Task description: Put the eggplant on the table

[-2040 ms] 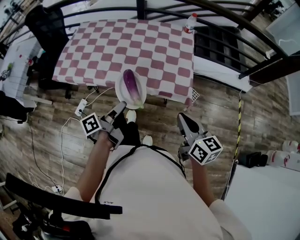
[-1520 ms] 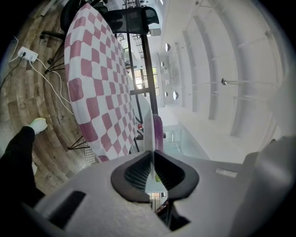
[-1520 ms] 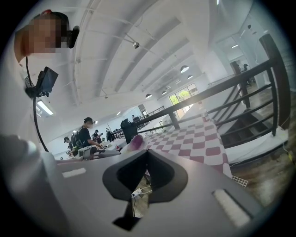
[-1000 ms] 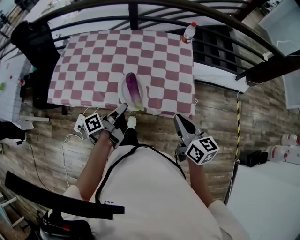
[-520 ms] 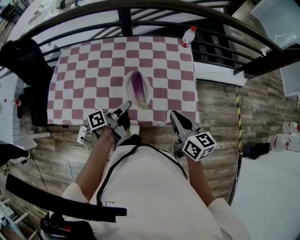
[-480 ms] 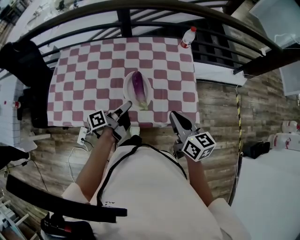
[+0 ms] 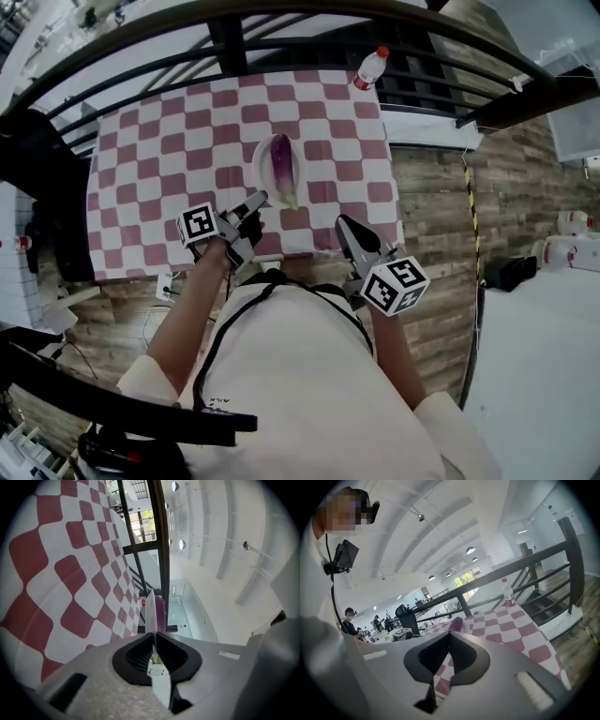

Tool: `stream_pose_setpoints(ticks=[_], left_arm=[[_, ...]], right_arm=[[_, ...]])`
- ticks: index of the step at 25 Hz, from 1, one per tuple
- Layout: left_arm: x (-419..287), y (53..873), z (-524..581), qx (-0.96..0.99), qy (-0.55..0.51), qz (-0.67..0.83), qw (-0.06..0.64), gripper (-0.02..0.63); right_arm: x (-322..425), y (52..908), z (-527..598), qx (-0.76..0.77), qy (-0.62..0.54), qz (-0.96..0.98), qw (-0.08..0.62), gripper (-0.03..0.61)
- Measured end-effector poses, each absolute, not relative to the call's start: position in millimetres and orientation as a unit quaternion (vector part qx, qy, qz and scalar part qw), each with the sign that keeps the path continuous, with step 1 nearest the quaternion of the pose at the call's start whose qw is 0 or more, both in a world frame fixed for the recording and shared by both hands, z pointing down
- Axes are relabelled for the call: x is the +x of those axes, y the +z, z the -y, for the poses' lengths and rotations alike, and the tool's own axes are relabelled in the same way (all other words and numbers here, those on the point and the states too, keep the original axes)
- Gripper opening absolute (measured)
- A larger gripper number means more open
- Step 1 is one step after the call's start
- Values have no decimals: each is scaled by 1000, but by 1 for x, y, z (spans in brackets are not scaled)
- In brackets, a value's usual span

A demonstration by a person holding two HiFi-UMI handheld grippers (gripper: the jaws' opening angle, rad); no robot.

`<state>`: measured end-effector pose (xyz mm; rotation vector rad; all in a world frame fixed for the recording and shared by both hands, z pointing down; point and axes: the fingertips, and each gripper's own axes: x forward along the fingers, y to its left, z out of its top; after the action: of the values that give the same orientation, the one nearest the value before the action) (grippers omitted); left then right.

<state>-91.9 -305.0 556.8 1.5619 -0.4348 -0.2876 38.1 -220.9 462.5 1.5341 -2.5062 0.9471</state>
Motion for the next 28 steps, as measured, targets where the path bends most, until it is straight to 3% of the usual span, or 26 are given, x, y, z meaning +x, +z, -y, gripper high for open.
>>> stream_pose_setpoints(ticks=[28], left_arm=[[-70,611,352,697,-129,177,683,31]], right_arm=[[50,504,255,490,339,801,58,8]])
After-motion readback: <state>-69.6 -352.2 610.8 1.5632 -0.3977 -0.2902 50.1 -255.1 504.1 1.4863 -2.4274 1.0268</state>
